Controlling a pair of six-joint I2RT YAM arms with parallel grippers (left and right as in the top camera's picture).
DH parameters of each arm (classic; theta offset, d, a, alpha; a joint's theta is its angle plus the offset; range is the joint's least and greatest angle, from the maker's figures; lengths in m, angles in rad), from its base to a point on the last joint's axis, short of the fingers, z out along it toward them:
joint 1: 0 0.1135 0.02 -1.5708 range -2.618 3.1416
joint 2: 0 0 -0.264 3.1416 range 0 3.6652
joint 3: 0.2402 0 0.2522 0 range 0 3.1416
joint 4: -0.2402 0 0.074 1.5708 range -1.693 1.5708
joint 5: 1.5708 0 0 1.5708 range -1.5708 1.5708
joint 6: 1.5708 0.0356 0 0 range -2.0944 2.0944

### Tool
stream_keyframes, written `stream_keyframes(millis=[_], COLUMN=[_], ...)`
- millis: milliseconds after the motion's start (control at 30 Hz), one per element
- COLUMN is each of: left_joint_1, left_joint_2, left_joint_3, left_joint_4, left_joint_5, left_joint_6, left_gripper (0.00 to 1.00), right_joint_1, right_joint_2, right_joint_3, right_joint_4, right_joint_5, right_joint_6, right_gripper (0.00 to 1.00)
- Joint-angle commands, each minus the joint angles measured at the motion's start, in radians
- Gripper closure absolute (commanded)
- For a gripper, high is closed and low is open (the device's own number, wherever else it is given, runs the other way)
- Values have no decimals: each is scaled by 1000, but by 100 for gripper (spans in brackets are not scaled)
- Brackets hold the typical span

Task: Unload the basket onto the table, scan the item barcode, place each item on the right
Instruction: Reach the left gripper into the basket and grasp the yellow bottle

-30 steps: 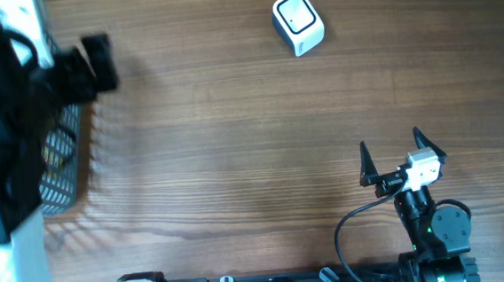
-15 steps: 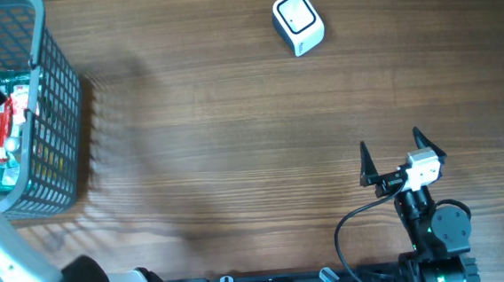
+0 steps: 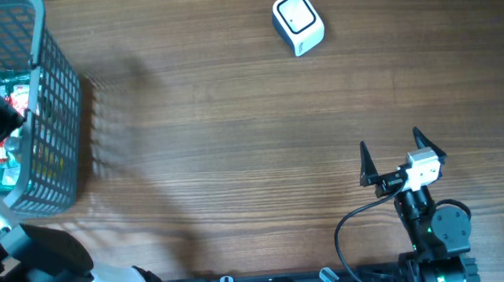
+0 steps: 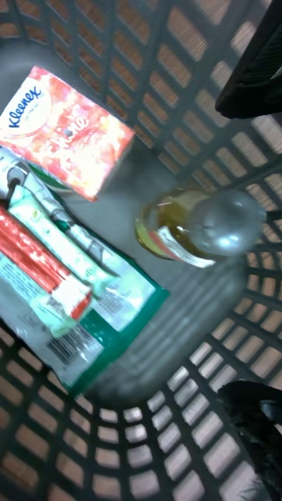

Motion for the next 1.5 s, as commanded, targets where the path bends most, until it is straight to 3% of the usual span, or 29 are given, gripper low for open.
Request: stream_keyframes(millis=[0, 200, 333, 467, 567, 633, 867, 1100, 1267, 1467], left_joint_1=[3, 3, 3, 4, 4, 4, 4, 3, -13, -192], left_joint_2=[47, 134, 169, 194, 195, 192, 148, 11, -78, -205], left_joint_3=[-55, -113, -122, -123, -122, -121, -17, 284, 450, 475], left_joint_4=[33, 76, 80, 85, 99, 100, 74, 76, 79, 113], left_joint_5=[51, 76, 76, 76, 76, 76, 76, 78, 209, 255], left_joint_6=[49, 49, 49, 49, 48, 48, 44, -14, -25, -87], left_gripper=[0, 9, 22, 39, 61, 68, 74, 76, 77, 79], right_joint_1=[-6, -6, -6, -6, -6, -6, -6, -6, -6, -6], right_joint_2=[-7, -7, -7, -7, -7, -7, -7, -7, -7, -7], right_joint_3=[-1, -1, -1, -1, -1, -1, -1, -1, -1, -1], right_joint_4=[3, 3, 3, 3, 3, 3, 3, 3, 3, 3], right_joint_5=[-1, -1, -1, -1, -1, -1, -1, -1, -1, -1], right_joint_6=[-14, -13, -14, -13, -13, -14, -14, -14, -13, -13], right_gripper=[0, 0, 0, 0, 0, 0, 0, 0, 0, 0])
